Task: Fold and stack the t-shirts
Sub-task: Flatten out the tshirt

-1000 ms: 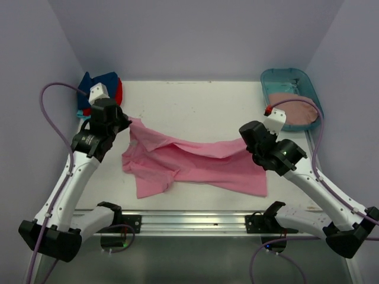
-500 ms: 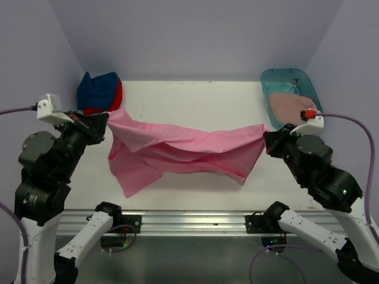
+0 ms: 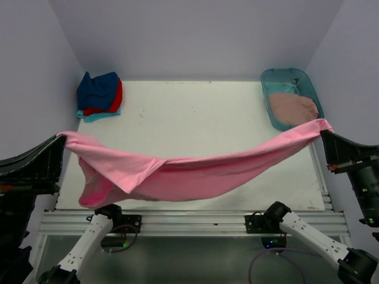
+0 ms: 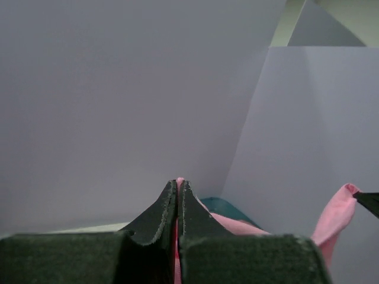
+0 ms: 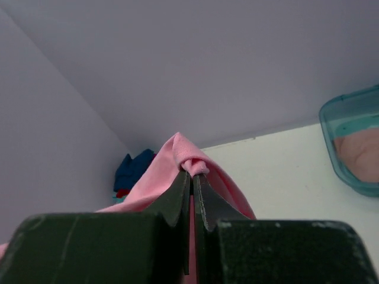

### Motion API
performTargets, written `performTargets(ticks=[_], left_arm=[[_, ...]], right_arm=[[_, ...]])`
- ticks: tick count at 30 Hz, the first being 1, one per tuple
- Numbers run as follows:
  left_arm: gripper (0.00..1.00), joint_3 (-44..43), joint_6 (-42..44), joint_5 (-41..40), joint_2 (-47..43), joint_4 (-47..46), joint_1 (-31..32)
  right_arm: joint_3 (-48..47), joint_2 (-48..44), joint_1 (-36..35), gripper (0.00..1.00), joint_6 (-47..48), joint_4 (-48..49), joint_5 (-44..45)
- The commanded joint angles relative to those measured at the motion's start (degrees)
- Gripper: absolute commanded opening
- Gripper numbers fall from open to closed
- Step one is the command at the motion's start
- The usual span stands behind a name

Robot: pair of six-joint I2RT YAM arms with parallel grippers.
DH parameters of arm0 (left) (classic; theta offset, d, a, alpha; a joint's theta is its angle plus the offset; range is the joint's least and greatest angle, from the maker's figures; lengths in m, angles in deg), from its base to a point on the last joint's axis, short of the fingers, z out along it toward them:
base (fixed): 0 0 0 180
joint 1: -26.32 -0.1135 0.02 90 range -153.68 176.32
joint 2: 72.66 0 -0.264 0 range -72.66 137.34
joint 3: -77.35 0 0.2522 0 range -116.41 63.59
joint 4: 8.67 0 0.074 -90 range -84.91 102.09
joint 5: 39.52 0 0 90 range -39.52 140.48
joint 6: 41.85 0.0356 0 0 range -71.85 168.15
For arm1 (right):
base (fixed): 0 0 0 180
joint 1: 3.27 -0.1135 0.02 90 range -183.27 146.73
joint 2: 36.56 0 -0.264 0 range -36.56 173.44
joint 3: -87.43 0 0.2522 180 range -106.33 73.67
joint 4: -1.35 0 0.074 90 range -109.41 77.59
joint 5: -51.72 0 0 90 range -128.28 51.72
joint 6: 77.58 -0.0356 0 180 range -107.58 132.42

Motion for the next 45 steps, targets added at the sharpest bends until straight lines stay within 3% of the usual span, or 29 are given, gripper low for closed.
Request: performTargets(ticks=[1,9,13,16,20,22,26,29,32,37,40,45], left_arm=[[0.0,6.6,4.1,-3.1,5.6,-1.4,-1.9],[0.0,19.4,5.8,-10.0,19.8,-8.6,-1.9],[0.0,18.6,5.5,-7.0,24.5,-9.5,-1.8],[0.0,18.7,6.1,-2.9,20.0,-10.0,-1.8],[0.0,18.2,8.2,7.4,6.2,-10.3,-1.8],[0.0,16.1,7.3,14.6,0.3,-9.7,-1.9],[0.0,10.8,3.0,23.6,-3.8,-8.4,-1.7],[0.0,13.6,-2.3,31.1,-5.6,-16.2,-2.3],[0.0,15.1,-2.6,33.5,-3.8,-17.9,-3.5],[0.0,18.0,3.3,16.5,6.5,-10.2,-4.5],[0.0,21.5,4.0,3.6,14.0,-8.7,-4.5],[0.0,31.7,2.5,-15.2,24.6,-12.5,-4.5]], right_arm=[[1.1,11.0,0.1,0.0,1.0,-4.8,8.9],[0.8,30.3,0.2,0.0,-0.4,-2.7,15.8],[-1.0,34.5,0.2,0.0,1.5,-0.4,12.5],[1.7,29.2,0.2,0.0,3.0,2.4,4.1],[7.4,14.7,0.2,0.0,4.0,6.2,-11.3],[8.8,10.7,0.1,0.0,4.4,6.4,-21.9],[5.6,5.1,0.1,0.0,4.5,2.0,-33.4],[2.2,3.5,0.1,0.0,4.5,0.3,-37.1],[-0.3,4.0,0.1,0.0,4.8,-0.8,-32.3],[-0.2,12.4,0.1,0.0,2.9,-4.2,0.9],[-0.1,23.1,0.1,0.0,2.5,-5.9,9.8],[0.3,41.9,0.7,0.0,0.1,-6.0,13.0]])
